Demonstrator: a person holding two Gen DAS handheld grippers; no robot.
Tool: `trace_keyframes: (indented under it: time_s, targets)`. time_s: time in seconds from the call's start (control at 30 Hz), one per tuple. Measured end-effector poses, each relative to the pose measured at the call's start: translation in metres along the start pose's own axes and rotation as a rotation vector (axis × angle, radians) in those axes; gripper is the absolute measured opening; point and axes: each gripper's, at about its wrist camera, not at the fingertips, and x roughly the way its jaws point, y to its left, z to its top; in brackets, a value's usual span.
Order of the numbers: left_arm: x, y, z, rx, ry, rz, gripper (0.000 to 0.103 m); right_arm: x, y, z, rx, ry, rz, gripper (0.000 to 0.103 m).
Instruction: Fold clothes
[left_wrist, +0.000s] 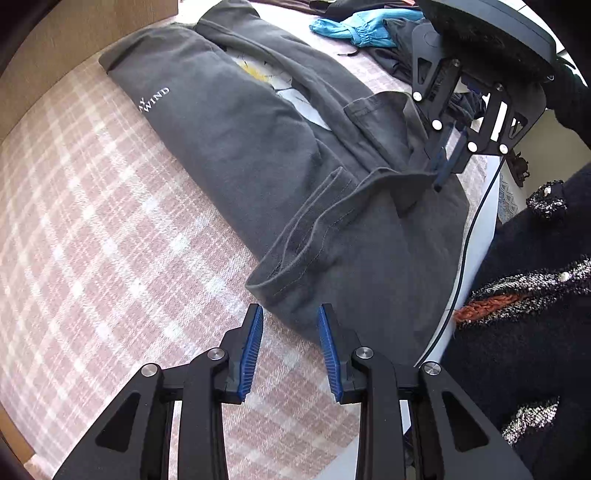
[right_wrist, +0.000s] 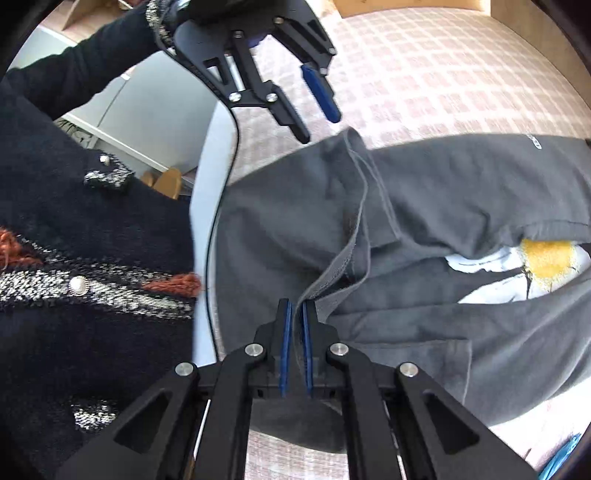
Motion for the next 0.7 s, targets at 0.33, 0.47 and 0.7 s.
trace_keyframes:
  time_s: [0.33, 0.47, 0.7]
  targets:
    - [0.029, -0.033, 0.050, 0.223, 0.062, -0.040, 0.034, 0.011, -0.022, -0.005, 0.082, 0.051, -0.087, 0.039]
    - [0.046, -0.031, 0.060, 0.252, 0.108, -0.053, 0.034, 0.014, -0.031, -0.010, 0.101, 0.056, -0.108, 0.040]
    - [0.046, -0.026, 0.070, 0.272, 0.129, -0.067, 0.034, 0.021, -0.044, -0.008, 0.100, 0.039, -0.105, 0.042]
